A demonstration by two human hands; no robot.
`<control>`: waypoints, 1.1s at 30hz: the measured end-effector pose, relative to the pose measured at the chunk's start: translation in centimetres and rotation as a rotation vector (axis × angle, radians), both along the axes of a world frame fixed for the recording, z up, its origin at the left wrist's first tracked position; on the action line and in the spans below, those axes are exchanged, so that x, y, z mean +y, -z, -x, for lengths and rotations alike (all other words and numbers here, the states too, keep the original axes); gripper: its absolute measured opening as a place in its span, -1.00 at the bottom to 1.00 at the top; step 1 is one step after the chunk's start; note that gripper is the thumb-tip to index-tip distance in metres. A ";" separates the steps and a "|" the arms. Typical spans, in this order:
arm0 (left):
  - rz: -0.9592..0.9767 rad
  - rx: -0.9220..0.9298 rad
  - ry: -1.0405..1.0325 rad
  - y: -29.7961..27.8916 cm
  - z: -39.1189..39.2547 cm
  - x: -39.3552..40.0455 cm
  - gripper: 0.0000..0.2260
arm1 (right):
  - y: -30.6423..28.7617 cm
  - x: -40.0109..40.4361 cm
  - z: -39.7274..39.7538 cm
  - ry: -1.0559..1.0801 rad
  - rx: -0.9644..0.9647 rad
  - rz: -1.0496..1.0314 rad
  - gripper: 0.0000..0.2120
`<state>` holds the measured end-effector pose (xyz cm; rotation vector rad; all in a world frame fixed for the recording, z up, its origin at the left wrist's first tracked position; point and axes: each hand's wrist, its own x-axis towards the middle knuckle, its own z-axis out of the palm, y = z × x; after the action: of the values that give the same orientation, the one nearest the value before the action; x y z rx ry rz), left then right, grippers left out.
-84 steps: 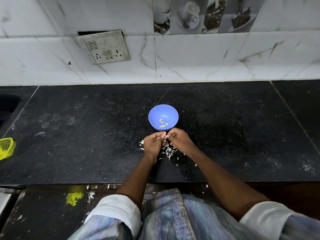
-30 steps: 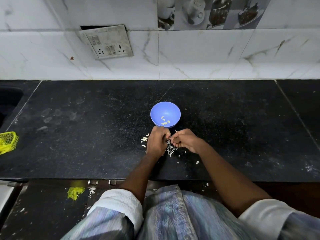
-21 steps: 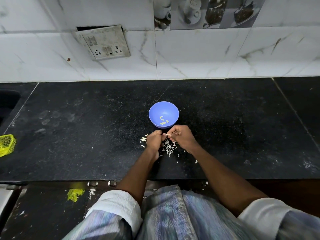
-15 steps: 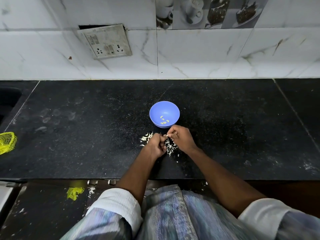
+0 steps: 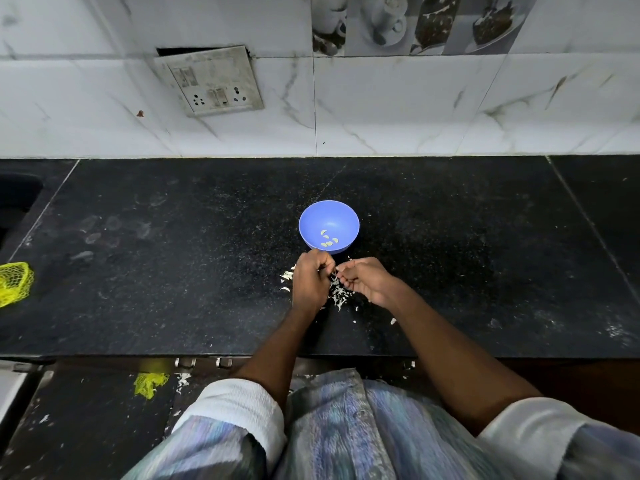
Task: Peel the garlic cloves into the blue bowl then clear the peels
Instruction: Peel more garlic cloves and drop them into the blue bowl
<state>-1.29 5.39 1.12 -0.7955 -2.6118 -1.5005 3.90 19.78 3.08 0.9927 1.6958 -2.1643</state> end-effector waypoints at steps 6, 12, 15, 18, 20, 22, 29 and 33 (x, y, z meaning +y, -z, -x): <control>0.118 0.021 0.002 1.4 0.2 -0.3 -0.70 | 0.6 0.0 0.0 0.011 -0.009 -0.003 -0.89; 0.135 -0.030 -0.013 1.6 0.1 -0.4 -0.68 | 1.1 -0.5 0.2 -0.058 0.003 -0.086 -0.86; 0.126 -0.051 -0.019 1.4 0.0 -0.3 -0.68 | 1.4 -0.4 0.3 -0.067 0.003 -0.089 -0.85; 0.012 -0.227 -0.043 1.0 -0.1 0.0 -0.65 | 1.4 -0.3 0.3 -0.074 0.003 -0.094 -0.85; -0.096 -0.410 -0.062 1.3 -0.1 0.2 -0.67 | 1.2 -0.4 0.3 -0.068 0.019 -0.111 -0.86; -0.175 -0.548 -0.072 1.6 -0.1 0.3 -0.70 | 1.0 -0.4 0.3 -0.054 0.044 -0.135 -0.84; -0.253 -0.641 0.010 1.1 -0.2 0.5 -0.79 | 1.4 0.0 0.0 -0.056 0.088 -0.142 -0.77; -0.268 -0.674 -0.004 1.6 0.0 0.5 -0.75 | 1.3 0.2 -0.1 -0.085 0.097 -0.135 -0.78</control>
<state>-1.33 5.85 -0.52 -0.2832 -2.6875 -2.3859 3.98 19.96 1.77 0.8429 1.9141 -2.0994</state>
